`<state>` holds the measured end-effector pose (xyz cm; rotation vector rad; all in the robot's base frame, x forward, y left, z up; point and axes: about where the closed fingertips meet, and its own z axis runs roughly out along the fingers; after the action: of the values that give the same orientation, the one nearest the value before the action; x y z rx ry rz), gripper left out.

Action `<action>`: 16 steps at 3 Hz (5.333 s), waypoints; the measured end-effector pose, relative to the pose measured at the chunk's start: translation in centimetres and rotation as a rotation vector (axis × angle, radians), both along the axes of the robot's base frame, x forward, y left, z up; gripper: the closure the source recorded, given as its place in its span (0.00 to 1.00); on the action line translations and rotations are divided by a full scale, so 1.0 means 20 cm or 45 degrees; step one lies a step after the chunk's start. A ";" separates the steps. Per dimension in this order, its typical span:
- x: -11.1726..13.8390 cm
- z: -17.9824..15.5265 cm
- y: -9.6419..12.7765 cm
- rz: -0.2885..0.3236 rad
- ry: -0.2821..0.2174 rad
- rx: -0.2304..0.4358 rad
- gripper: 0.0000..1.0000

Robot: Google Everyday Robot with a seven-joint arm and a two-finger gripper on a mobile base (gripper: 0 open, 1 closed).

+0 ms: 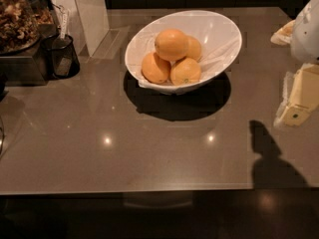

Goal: Pick orange from white bowl

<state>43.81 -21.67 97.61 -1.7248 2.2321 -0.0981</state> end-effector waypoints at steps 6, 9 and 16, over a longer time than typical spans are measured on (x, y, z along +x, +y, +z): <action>0.53 0.19 0.57 0.398 -0.068 0.223 0.00; 0.96 -0.01 0.75 0.540 -0.005 0.254 0.00; 1.08 -0.23 0.85 0.522 0.050 0.404 0.66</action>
Offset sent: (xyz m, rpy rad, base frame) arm 0.0162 0.0082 0.0033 0.0410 0.0099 0.0387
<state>65.50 -4.61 93.11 -1.9619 1.7537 0.3647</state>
